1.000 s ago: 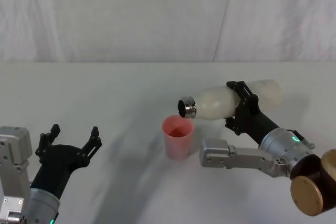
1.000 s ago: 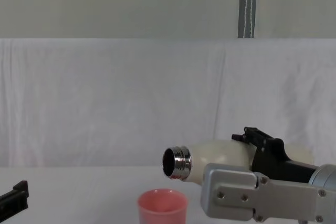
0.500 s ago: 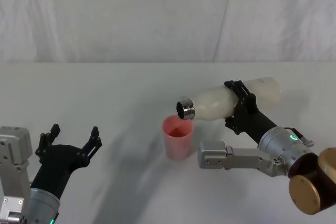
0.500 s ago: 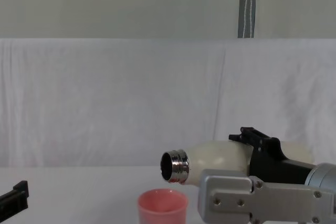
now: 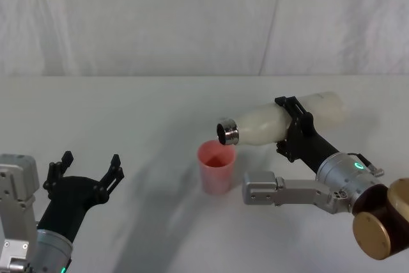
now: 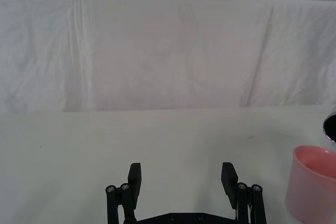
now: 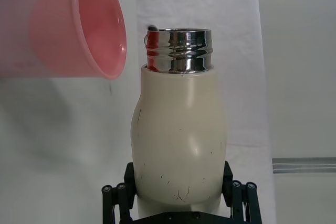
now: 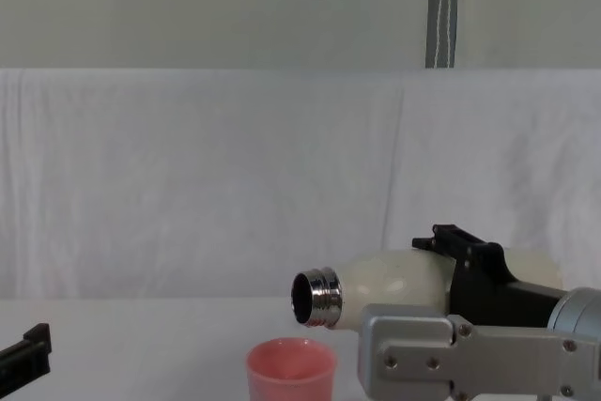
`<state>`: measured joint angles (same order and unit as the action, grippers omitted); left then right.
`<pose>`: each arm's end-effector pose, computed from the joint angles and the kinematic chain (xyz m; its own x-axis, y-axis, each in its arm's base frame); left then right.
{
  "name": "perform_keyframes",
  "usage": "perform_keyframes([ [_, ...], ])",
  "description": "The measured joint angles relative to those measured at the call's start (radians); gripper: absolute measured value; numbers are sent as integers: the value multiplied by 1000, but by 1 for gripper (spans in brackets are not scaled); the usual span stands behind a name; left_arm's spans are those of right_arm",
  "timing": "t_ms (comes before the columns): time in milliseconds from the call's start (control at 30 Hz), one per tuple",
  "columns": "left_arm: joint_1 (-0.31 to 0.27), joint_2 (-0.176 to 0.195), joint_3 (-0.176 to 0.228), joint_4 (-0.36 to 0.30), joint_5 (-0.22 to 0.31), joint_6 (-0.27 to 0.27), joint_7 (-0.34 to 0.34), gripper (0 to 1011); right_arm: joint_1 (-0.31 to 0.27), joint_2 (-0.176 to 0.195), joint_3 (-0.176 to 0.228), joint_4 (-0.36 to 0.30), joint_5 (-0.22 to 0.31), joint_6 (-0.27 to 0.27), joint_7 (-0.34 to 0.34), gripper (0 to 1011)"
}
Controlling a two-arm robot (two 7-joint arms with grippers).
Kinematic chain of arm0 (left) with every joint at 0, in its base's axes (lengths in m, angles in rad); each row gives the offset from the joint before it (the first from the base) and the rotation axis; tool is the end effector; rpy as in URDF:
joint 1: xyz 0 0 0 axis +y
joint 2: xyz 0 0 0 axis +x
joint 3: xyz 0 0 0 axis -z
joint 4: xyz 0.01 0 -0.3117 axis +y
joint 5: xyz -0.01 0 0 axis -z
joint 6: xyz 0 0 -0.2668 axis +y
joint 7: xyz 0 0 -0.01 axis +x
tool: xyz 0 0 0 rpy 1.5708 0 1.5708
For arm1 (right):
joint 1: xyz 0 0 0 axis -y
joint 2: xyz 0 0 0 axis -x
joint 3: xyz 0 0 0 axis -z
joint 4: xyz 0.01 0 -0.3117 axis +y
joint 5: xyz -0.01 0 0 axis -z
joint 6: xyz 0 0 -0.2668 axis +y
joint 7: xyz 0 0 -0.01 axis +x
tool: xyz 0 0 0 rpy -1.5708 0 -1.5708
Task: Grasp the thermos with one hand and pour water into the cup lid.
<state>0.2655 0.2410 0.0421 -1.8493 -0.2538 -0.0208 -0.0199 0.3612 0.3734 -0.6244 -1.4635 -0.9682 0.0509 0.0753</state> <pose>0.2057 0.0471 -0.3054 0.1245 0.9917 -0.0326 -0.9921 0.1240 -0.0177 0.3529 0.0261 -0.2812 0.1215 -0.0467 0.9915 0.8824 0.4625 -0.0864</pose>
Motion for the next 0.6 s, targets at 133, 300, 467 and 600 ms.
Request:
perform_keyframes([
  [133,0,0,0,0,0,0,0,1001,4,3,-3,1,-4,-3,0,951],
  [300,0,0,0,0,0,0,0,1001,7,5,-5,1,-8,-5,0,951],
  [467,0,0,0,0,0,0,0,1001,10,7,-6,0,-8,-7,-1,951],
  [600,0,0,0,0,0,0,0,1001,12,7,-6,0,-7,-9,0,951],
])
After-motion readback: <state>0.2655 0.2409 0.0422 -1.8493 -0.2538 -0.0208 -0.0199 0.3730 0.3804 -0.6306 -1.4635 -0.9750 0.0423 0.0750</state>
